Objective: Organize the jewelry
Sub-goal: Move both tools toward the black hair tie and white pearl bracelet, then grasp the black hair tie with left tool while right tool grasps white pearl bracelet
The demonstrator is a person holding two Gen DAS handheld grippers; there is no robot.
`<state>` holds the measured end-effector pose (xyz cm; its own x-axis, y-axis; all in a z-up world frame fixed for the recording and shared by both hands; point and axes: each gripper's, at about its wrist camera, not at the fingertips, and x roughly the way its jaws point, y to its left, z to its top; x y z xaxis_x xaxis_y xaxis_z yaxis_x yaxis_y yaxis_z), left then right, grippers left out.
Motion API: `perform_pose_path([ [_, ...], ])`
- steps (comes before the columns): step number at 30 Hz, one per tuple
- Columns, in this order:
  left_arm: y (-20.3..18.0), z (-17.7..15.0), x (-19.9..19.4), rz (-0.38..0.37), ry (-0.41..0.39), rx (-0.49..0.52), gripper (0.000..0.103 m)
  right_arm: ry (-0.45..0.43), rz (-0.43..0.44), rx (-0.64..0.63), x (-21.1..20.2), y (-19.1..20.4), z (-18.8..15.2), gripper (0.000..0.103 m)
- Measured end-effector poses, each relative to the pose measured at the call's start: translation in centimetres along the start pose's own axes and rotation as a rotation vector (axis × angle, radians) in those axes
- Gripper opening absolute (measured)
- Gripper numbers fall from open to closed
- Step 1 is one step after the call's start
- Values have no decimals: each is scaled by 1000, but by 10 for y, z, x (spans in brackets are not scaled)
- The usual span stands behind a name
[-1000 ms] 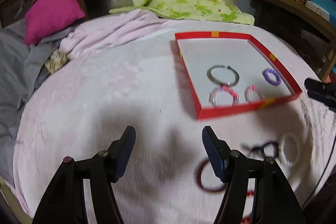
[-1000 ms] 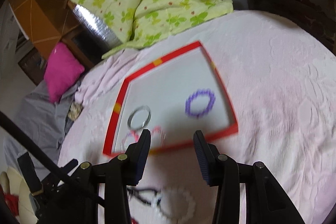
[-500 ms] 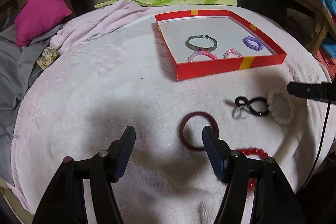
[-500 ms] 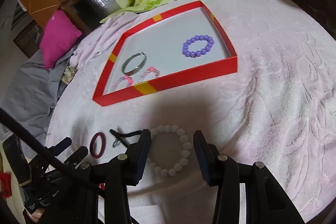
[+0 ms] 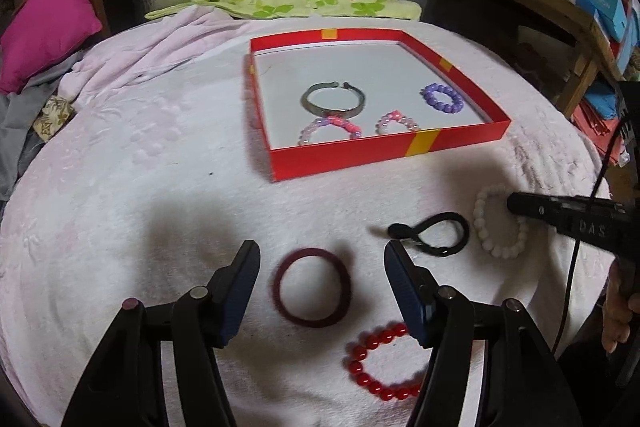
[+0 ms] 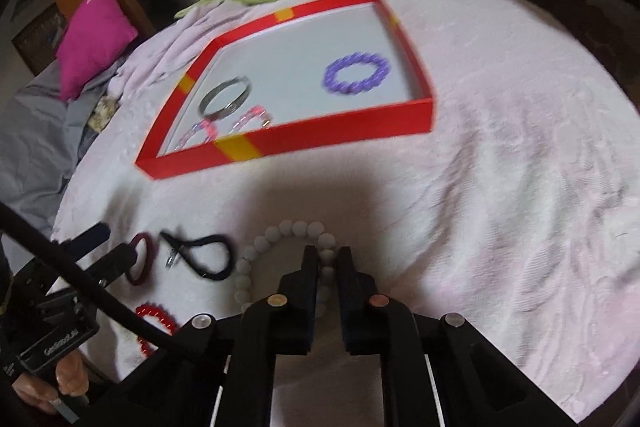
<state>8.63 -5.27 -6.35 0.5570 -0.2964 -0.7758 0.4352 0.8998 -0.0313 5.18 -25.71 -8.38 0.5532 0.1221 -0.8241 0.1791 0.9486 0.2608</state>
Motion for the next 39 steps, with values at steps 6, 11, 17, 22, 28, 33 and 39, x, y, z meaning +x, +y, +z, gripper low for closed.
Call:
perform_pose_path([
  [6,-11,2,3,-66,4,16,66,15,8,98,1,-22,6,11],
  [11,-22,5,13,-130,35,6,66,32,34,113,3,-20,7,13],
  [17,-29,10,30,-164,61,-10,55,43,44,144,4,-22,7,13],
  [22,-37,10,38,-182,69,5,21,52,58,172,6,-27,6,15],
  [28,-37,11,36,-186,56,12,12,48,37,162,6,-22,6,15],
  [33,-32,12,31,-184,43,5,11,45,40,145,8,-14,8,16],
  [39,-25,11,36,-163,65,-4,12,34,33,111,8,-11,6,16],
])
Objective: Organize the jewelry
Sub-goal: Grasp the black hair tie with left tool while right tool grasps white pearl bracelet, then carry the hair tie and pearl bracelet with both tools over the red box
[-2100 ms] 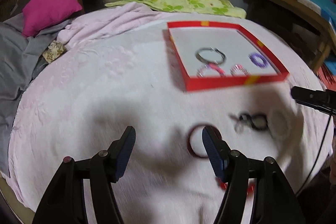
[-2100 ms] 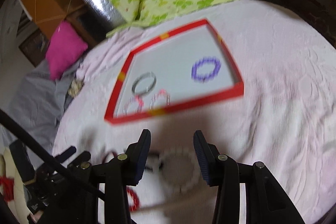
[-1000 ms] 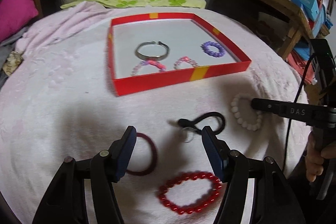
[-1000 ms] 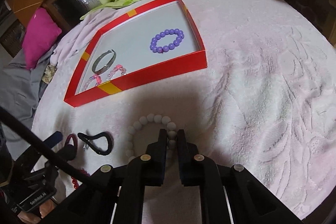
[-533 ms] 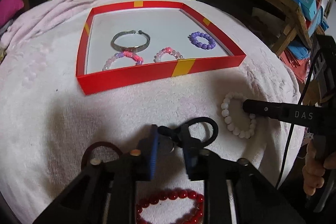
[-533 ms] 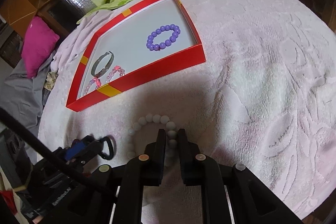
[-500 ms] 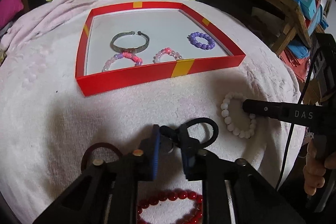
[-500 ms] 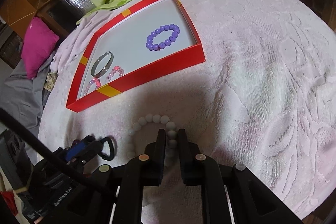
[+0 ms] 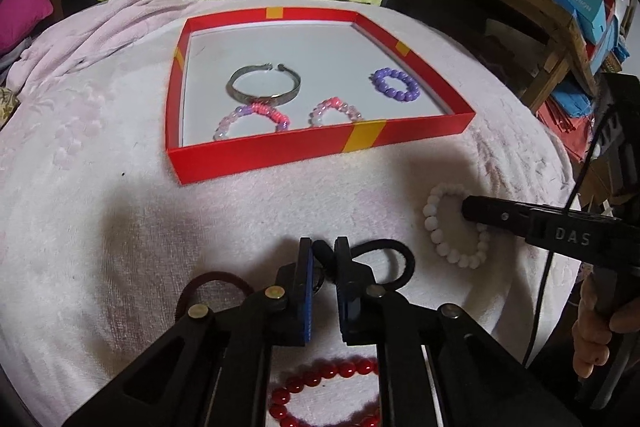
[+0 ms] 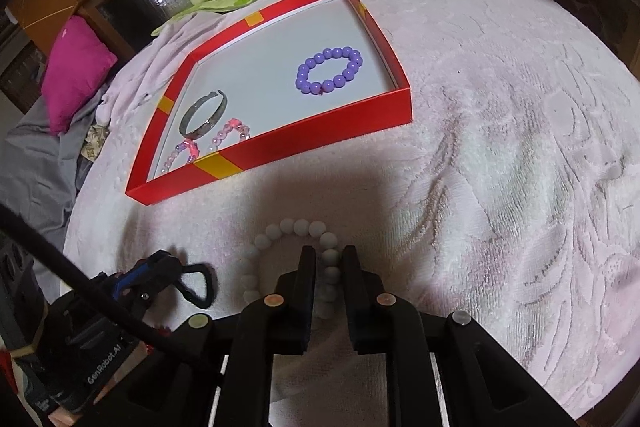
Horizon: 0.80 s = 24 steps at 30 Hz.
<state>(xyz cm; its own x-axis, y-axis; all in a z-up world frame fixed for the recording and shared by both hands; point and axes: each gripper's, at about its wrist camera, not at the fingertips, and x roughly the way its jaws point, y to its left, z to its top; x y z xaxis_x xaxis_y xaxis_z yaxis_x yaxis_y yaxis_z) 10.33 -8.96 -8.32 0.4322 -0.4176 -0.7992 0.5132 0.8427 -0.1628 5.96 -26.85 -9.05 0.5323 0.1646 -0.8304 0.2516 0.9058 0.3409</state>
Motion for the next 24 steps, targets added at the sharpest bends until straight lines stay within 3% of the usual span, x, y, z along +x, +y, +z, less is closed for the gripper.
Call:
perform_pose_path([
  [7,-4,0,6,7,20,3,25,-25,-40,-90,-2,9,-7,11],
  [12,-6,0,5,2,8,8,24,-40,-37,-90,-6,10,-4,11],
  [17,-6,1,3,-5,-8,9,14,-67,-38,-83,-14,7,-3,11],
  [24,-3,3,9,-24,14,-20,17,-7,-41,-74,-4,5,-4,12],
])
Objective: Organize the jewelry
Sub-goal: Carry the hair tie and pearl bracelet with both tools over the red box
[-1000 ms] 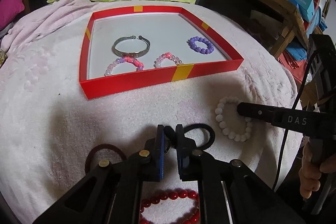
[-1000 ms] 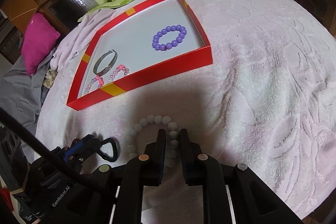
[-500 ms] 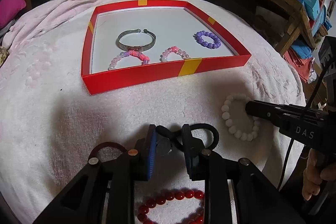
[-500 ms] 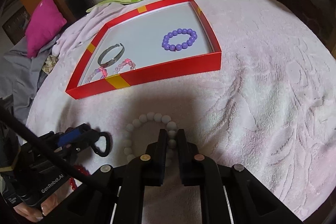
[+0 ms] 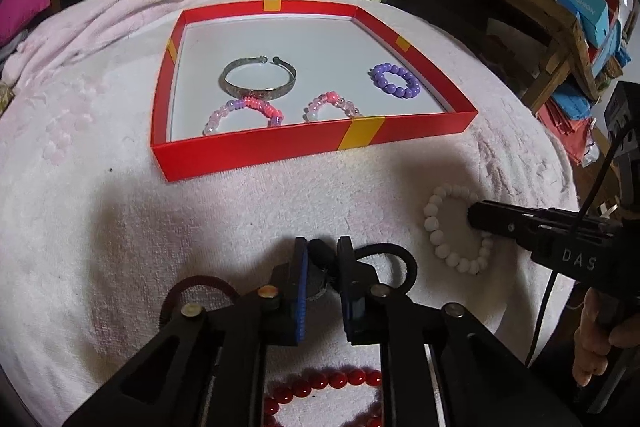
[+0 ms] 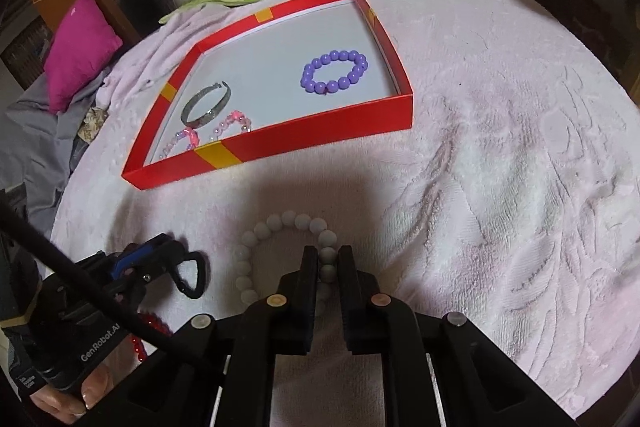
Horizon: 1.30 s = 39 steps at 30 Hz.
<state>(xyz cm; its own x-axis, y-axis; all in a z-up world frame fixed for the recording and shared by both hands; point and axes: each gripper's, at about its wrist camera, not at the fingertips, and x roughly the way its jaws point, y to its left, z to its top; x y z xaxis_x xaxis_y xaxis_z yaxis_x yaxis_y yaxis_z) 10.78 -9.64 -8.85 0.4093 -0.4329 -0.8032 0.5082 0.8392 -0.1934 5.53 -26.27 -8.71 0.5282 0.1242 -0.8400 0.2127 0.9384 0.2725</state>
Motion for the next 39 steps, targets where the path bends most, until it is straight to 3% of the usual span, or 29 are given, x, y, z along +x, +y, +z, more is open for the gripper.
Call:
perform_pose_path([
  [2,-1,-1,0,-8,2,10,22,-2,4,0,0,-1,0,12],
  [6,-2,-3,-3,-8,-4,21,22,-6,17,-6,0,0,-1,14],
  [8,-1,-3,-5,-5,-13,21,13,-16,7,-29,-1,4,-2,11],
  [11,0,-2,-10,-12,-26,21,10,-32,8,-43,-3,10,-3,11],
  [27,31,1,-61,5,-150,-32,9,-186,136,-33,-34,33,5,11],
  [31,33,2,-64,-5,-157,-33,9,-228,158,-31,-42,34,6,11],
  [35,34,2,-55,-11,-110,-40,9,-245,160,-34,-46,34,6,11],
  [37,33,1,-48,-10,-80,-41,11,-237,156,-31,-46,31,7,11],
  [39,32,0,-42,-13,-50,-43,28,-232,152,-21,-46,27,6,11],
])
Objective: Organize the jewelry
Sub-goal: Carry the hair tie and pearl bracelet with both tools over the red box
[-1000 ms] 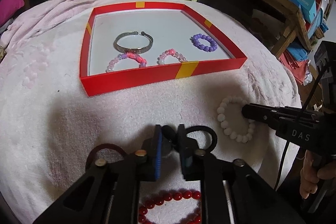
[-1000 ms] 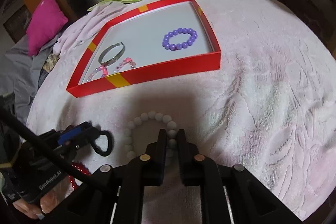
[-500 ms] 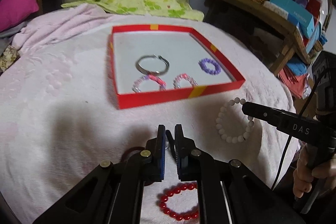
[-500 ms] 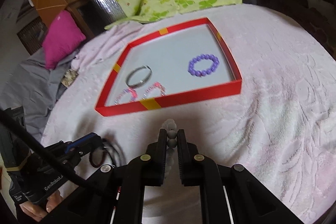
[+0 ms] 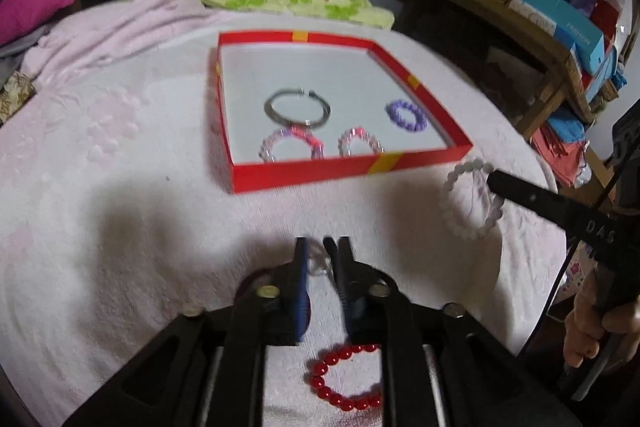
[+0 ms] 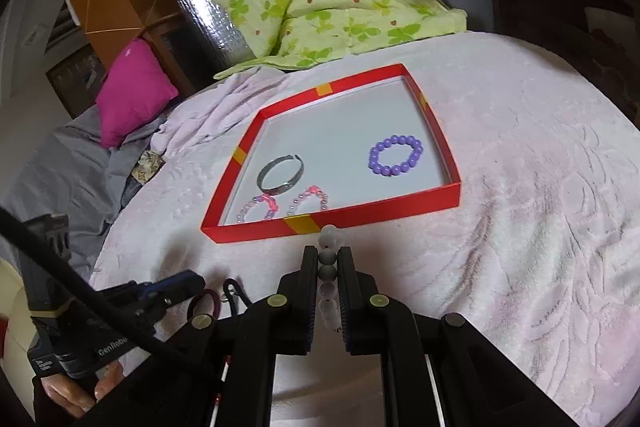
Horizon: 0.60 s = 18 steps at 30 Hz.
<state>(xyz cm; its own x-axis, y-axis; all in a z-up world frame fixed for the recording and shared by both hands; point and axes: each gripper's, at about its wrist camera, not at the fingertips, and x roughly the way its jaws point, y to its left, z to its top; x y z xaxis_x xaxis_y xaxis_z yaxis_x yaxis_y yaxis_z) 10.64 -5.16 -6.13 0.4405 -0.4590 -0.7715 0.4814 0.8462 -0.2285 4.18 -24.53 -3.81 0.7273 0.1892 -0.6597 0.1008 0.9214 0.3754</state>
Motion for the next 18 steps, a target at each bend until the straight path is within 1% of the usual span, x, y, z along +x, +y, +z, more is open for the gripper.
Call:
perform_pose_path([
  [2,-4,-2,5,3,10,12,38,1,1,10,-1,-4,0,11],
  [8,-13,-4,25,17,43,45,39,7,0,8,-2,-7,-1,11],
  [10,-17,-5,34,15,52,69,24,10,1,8,-1,-7,-1,11],
  [11,-19,-5,36,23,50,79,14,11,2,8,-1,-7,-1,11],
  [12,-20,-5,36,37,43,88,10,11,1,7,-1,-7,-1,11],
  [15,-17,-3,27,20,19,77,6,1,4,4,-4,-6,-1,11],
  [18,-18,-1,13,10,-21,87,6,-17,18,5,-8,-5,0,11],
])
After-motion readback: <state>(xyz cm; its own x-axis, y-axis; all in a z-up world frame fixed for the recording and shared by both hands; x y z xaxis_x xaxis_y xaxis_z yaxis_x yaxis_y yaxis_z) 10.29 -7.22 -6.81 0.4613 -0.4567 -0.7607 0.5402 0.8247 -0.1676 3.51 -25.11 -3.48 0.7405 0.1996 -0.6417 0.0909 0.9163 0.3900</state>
